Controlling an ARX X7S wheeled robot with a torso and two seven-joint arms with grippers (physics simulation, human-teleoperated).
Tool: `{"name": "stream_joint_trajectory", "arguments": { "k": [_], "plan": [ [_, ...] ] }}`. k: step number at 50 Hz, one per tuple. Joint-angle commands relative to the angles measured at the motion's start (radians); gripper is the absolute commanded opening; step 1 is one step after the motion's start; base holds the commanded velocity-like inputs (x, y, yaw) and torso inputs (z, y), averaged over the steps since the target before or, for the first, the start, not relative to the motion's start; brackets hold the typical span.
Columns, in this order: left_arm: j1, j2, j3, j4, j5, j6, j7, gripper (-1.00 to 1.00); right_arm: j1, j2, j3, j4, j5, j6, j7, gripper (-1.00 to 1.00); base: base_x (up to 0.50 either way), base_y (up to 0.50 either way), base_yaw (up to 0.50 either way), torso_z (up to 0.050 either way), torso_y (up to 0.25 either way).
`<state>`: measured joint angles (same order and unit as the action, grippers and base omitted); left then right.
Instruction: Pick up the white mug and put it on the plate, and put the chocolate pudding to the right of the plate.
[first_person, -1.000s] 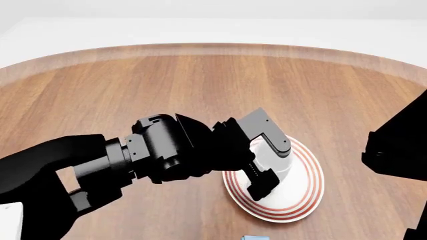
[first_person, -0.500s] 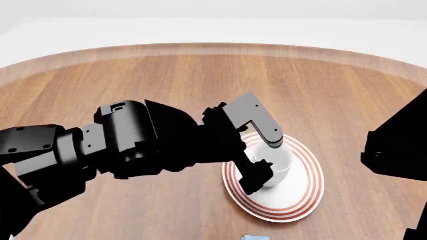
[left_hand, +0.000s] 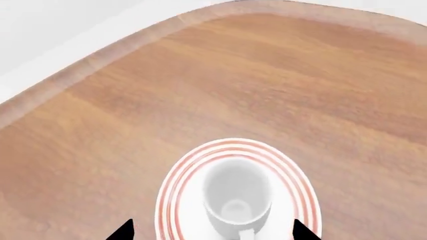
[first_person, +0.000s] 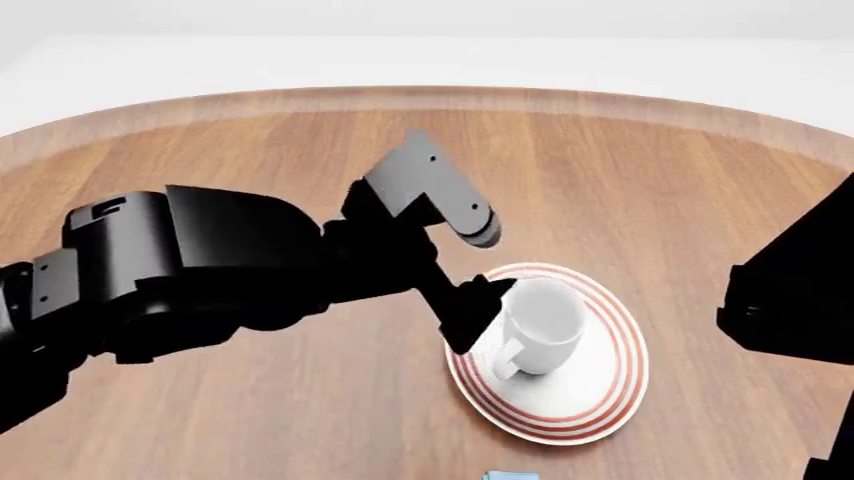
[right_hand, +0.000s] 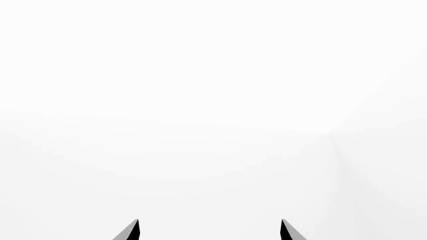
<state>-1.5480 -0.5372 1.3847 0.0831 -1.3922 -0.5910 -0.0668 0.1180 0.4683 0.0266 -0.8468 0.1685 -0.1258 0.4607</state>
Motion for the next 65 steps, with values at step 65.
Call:
{"name": "stream_joint_trajectory", "arguments": {
  "k": [65],
  "plan": [
    [0.037, -0.296, -0.303, 0.269, 0.397, 0.295, -0.728, 1.0, -0.008, -0.013, 0.009, 0.01, -0.015, -0.003, -0.005, 1.0, 0.0, 0.0, 0.0, 0.0, 0.0]
  ]
}}
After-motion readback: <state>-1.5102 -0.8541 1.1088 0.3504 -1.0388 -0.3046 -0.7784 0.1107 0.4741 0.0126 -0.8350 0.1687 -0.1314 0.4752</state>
